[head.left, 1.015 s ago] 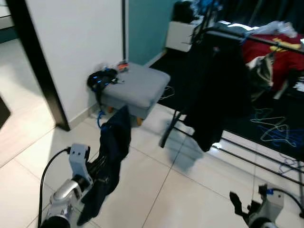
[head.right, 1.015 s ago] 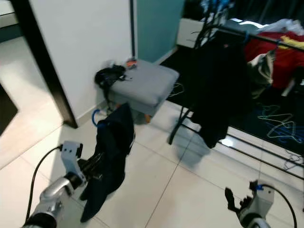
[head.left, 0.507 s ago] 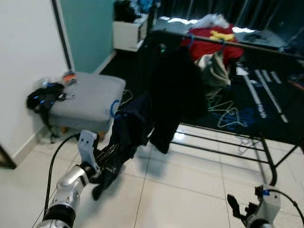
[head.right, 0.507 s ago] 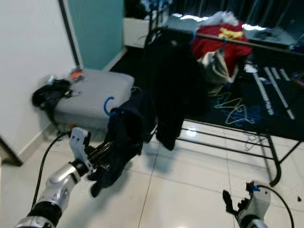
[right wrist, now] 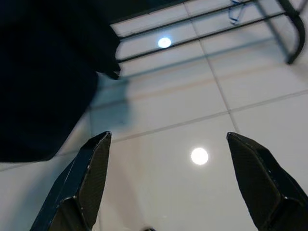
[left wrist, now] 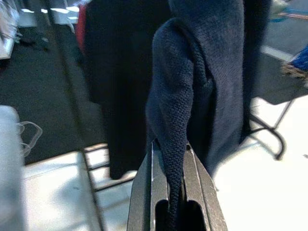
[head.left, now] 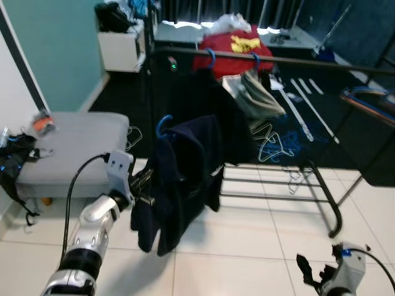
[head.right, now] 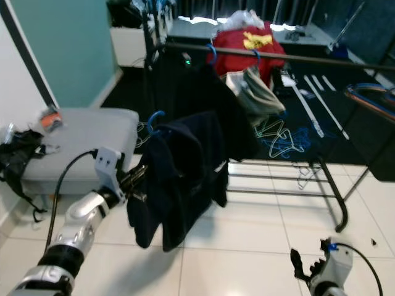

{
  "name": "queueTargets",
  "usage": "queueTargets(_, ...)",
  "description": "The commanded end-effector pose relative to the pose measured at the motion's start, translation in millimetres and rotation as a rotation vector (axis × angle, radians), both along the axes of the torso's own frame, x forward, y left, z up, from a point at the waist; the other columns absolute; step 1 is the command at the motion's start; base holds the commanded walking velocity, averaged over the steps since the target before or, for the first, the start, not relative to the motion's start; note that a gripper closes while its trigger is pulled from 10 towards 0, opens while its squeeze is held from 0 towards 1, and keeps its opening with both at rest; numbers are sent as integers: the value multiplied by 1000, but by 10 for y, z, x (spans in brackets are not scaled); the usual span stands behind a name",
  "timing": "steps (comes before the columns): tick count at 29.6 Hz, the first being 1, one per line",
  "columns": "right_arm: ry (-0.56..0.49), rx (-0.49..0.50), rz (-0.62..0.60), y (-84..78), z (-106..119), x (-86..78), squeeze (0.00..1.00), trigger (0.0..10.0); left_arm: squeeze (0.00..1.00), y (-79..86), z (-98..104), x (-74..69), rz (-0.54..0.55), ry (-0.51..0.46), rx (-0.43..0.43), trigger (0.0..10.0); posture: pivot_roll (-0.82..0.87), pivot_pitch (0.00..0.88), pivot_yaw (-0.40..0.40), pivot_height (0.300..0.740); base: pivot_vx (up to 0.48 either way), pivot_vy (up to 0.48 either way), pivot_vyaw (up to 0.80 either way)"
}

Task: Hang hanger

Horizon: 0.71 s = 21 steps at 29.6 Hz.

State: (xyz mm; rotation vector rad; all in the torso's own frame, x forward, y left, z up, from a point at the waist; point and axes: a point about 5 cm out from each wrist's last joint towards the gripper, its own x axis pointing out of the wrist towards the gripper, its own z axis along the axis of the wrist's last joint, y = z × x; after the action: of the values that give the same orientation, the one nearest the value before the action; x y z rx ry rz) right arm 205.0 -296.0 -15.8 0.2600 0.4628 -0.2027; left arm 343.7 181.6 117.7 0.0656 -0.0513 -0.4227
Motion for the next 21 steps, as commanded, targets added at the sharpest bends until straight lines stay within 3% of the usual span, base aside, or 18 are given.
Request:
queueTargets(1, 10, -4, -3, -8, -22, -35, 0, 10000, 0, 32, 121, 38, 24, -39, 3, 10000, -120, 65, -29, 740, 307, 0, 0)
queueTargets(5, 6, -4, -4, -5, -18, -29, 0, 10000, 0, 3, 172, 13, -21, -68, 26, 10000, -117, 68, -27, 740, 306, 0, 0)
queueTargets(7, 17, -5, 9, 1, -25, -27, 0, 10000, 0, -8, 137, -52, -96, -58, 31, 10000, -115, 71, -26, 740, 281, 0, -606)
queueTargets(11, 19, 1, 8, 4, -30, -29, 0, 10000, 0, 27, -32, -187, -184, 23, 37, 10000, -114, 77, -22, 740, 0, 0, -784)
queueTargets(13, 12, 7, -6, -10, -24, -31, 0, 10000, 0, 103, -195, -242, -162, 133, 18, 10000, -111, 81, -21, 740, 0, 0, -569)
queueTargets(21, 5, 0, -1, -20, -10, -29, 0, 10000, 0, 177, -442, -412, -127, 207, 25, 10000, -110, 92, -21, 740, 0, -86, 0)
